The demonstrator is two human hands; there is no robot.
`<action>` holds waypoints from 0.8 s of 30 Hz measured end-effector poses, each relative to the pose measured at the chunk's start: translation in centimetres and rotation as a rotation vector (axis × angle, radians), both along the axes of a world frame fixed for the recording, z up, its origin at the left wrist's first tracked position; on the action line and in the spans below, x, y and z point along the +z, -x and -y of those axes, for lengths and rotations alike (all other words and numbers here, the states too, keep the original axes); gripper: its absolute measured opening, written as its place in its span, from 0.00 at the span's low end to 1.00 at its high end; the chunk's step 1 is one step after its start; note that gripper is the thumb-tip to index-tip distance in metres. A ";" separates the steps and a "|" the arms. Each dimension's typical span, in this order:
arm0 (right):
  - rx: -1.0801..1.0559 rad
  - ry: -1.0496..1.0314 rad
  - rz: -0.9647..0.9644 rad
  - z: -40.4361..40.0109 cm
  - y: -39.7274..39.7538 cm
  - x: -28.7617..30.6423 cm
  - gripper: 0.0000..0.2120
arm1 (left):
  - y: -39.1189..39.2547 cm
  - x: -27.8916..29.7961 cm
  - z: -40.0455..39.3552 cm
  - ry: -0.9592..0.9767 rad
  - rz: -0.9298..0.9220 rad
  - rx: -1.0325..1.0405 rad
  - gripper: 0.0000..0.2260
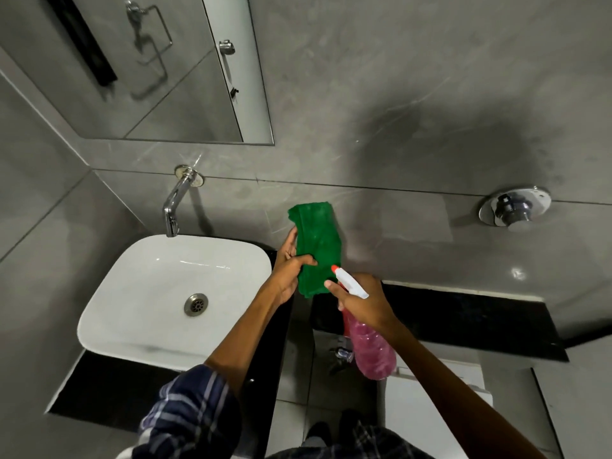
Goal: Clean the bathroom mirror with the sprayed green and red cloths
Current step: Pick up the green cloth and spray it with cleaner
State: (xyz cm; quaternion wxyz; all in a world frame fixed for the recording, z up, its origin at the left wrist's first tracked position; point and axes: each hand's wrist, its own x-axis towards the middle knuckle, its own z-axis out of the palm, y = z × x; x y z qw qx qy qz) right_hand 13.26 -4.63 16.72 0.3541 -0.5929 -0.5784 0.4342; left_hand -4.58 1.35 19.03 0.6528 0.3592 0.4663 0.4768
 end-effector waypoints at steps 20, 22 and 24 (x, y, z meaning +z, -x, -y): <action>-0.119 0.105 -0.023 -0.3 -9.1 -4.9 0.18 | -5.1 -2.5 0.6 0.056 0.005 0.017 0.39; -0.253 0.119 -0.011 -0.9 -11.8 -6.2 0.16 | -5.6 -3.1 0.3 0.076 0.012 0.020 0.39; -0.375 0.134 0.001 -1.9 -14.2 -7.4 0.18 | -5.8 -4.0 0.0 0.085 0.014 0.022 0.38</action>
